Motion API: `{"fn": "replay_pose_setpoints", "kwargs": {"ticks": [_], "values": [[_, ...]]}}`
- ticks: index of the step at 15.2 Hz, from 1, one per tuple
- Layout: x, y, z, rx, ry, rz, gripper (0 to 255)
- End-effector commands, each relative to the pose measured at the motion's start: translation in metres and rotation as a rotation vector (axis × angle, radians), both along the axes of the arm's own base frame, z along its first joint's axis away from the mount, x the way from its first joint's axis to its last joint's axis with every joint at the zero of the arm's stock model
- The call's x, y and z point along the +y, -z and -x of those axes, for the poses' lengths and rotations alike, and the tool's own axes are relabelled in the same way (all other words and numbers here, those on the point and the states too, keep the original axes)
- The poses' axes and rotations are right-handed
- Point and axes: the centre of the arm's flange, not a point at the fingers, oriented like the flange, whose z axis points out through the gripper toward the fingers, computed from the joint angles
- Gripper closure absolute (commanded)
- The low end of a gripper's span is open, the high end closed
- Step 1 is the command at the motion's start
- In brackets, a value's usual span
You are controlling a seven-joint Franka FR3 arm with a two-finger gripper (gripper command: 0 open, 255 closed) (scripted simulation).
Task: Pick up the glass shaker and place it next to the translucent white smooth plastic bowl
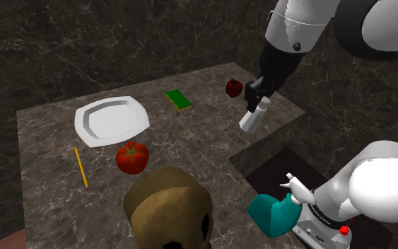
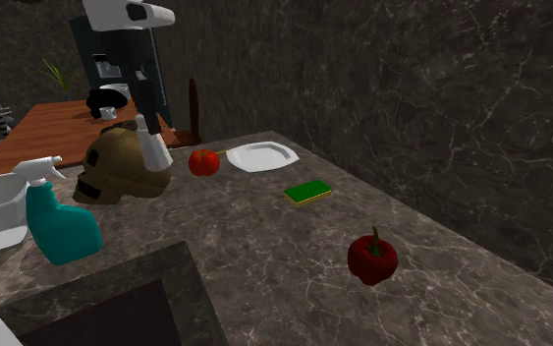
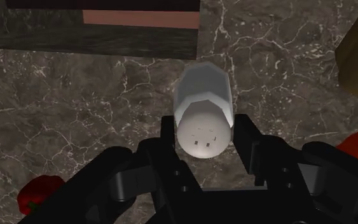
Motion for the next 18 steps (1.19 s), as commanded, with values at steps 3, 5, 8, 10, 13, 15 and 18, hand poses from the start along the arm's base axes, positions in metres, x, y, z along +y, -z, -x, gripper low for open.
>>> {"fn": "replay_pose_setpoints", "kwargs": {"ticks": [3,5,8,10,13,15,18], "values": [[0.001,0.0,0.056,0.0,0.0,0.0,255],[0.002,0.0,0.082,0.0,0.0,0.0,255],[0.005,0.0,0.122,0.0,0.0,0.0,255],[0.006,0.0,0.148,0.0,0.0,0.0,255],[0.008,0.0,0.188,0.0,0.0,0.0,255],[0.01,0.0,0.214,0.0,0.0,0.0,255],[0.012,0.0,0.254,0.0,0.0,0.0,255]]}}
